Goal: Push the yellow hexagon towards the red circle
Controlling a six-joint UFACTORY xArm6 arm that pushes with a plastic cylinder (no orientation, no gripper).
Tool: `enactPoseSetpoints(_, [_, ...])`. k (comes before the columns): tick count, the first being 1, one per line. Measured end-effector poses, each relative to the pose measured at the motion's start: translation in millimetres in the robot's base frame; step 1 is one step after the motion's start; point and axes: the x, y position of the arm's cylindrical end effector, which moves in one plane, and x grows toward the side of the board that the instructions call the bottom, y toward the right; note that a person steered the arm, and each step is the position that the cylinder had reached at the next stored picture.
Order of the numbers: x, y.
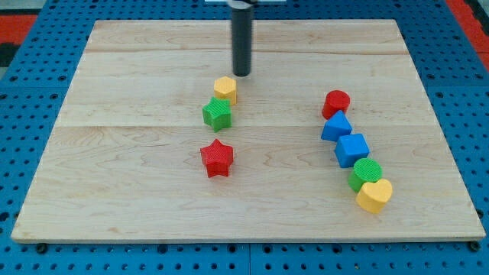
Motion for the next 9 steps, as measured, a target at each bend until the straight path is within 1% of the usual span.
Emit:
enactPoseSetpoints(1, [1, -30])
enactPoseSetpoints(2, [25, -33])
enactPoseSetpoints(3, [31, -33])
enactPoseSetpoints(6, [89, -34])
enactPoseSetpoints(7, [94, -34])
enactPoseSetpoints(8, [75, -32])
enactPoseSetpoints(9, [73, -7])
